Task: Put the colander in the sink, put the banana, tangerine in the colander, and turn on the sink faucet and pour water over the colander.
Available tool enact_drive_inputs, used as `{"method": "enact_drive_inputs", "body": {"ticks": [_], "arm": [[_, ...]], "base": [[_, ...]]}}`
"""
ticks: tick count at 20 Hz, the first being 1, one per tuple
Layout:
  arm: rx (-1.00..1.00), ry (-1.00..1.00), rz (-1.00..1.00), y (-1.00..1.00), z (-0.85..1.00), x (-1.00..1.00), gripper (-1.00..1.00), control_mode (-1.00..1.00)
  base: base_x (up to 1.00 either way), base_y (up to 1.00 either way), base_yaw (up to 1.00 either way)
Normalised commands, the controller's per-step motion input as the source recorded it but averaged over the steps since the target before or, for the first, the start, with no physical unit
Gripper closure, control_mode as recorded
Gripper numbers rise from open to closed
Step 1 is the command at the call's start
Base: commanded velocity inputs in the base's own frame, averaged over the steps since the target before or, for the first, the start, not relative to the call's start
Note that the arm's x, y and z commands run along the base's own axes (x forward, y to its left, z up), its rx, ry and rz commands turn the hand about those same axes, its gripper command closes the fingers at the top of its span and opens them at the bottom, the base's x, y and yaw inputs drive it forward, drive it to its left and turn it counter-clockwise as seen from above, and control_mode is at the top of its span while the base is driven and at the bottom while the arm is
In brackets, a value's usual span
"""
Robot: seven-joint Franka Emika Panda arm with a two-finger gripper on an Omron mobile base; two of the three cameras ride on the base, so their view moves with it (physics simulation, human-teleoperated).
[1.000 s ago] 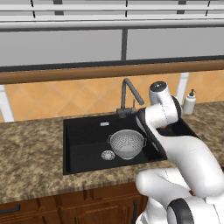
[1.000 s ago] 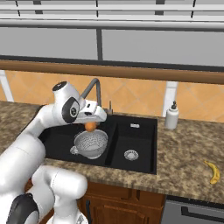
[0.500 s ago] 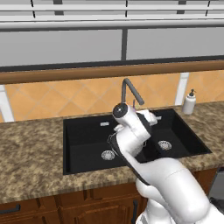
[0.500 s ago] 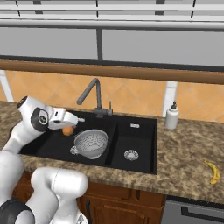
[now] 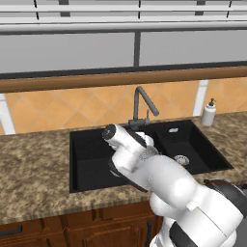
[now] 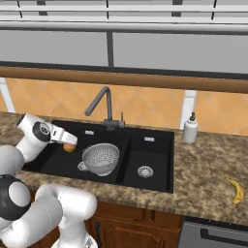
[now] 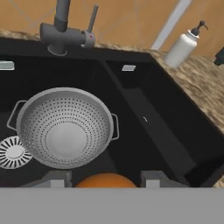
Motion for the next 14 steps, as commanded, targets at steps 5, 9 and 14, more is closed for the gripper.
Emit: {"method": "enact_drive_inputs", "body": {"ticks": [5, 9, 14], "arm": [[0.0, 0.0, -0.02, -0.27, -0.22, 0.44, 1.0, -1.0], [0.0, 0.0, 0.0, -0.15, -0.2, 0.0, 1.0, -1.0], [0.02, 0.0, -0.01, -0.36, -0.35, 0.04, 1.0, -1.0]], "base": [[0.0, 0.0, 0.0], [0.0, 0.0, 0.0], [0.0, 0.0, 0.0]]}}
